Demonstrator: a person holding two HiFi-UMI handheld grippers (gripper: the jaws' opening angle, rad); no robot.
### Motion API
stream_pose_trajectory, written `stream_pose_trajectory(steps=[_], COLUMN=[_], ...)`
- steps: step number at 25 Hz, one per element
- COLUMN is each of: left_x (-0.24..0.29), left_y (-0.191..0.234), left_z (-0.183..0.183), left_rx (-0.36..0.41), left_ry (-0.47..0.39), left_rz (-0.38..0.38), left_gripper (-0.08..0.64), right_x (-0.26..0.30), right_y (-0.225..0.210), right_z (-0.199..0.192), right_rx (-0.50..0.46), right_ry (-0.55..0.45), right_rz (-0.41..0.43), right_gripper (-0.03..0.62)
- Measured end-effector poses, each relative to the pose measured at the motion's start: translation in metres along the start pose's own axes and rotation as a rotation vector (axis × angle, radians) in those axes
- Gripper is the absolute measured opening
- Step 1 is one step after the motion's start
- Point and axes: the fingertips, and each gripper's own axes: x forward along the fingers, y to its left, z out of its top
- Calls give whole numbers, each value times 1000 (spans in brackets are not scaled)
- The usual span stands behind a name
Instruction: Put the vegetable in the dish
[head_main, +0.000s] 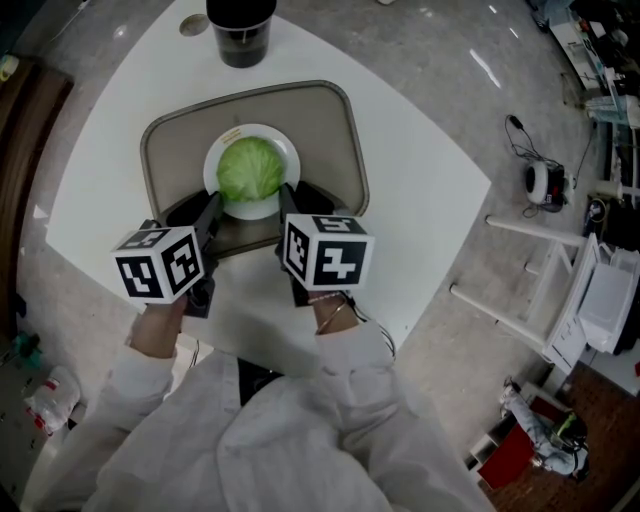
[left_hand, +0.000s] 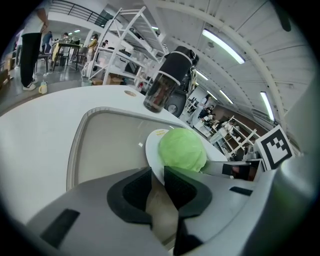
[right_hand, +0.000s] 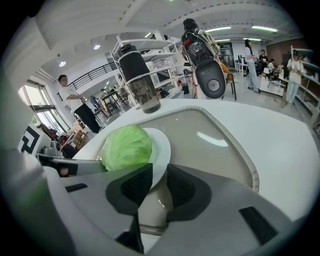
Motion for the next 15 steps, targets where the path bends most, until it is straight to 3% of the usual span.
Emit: stream_pose_trajectory(steps=[10,15], left_x=[1,-4], left_y=[-1,-1], left_z=[-1,-2], left_rx=[17,-30], left_ry=[-12,-30], left_rz=[6,8], left_gripper=[87,107], right_x=[-9,-30], right_y=[-4,-9], right_z=[-1,0], right_rx=[-26,18], right_ry=[-25,-74], right_rz=[-30,12], right_gripper=[84,84])
